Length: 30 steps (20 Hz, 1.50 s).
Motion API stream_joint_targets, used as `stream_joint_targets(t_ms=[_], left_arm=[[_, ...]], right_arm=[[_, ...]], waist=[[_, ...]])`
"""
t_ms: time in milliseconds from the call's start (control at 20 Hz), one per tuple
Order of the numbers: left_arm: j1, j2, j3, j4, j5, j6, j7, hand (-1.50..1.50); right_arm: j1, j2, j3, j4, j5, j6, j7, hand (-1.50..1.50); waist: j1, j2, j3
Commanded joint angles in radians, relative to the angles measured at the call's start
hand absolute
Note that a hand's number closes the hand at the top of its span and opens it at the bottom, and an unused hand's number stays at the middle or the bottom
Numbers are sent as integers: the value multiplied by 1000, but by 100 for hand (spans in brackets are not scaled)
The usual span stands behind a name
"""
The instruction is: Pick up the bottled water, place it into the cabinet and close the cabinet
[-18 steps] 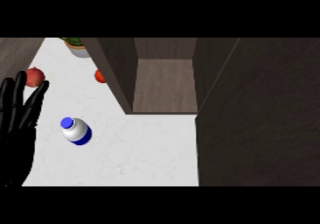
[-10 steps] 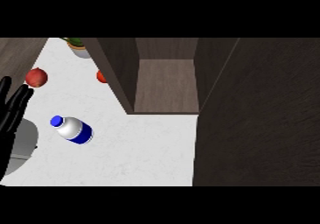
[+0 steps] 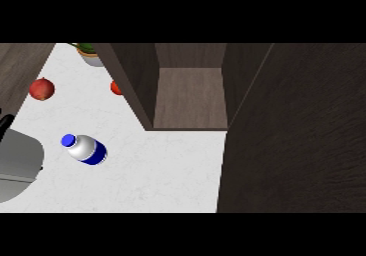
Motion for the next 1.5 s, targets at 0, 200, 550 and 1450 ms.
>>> stream_joint_targets(t_ms=[0, 200, 550, 1450], left_arm=[[64, -21, -1, 6, -8, -44, -6, -150], [42, -23, -4, -110, 8, 25, 142, -150], [76, -38, 26, -16, -55, -75, 81, -150], [-54, -76, 23, 410, -291, -105, -134, -150]], right_arm=[[19, 24, 131, -143, 87, -41, 130, -150], [72, 53, 194, -91, 159, -47, 49, -150], [12, 19, 133, -191, 73, -61, 201, -150], [-48, 8, 234, -178, 145, -139, 235, -150]], waist=[[-1, 0, -1], [-3, 0, 0], [-4, 1, 0], [-7, 2, 0]])
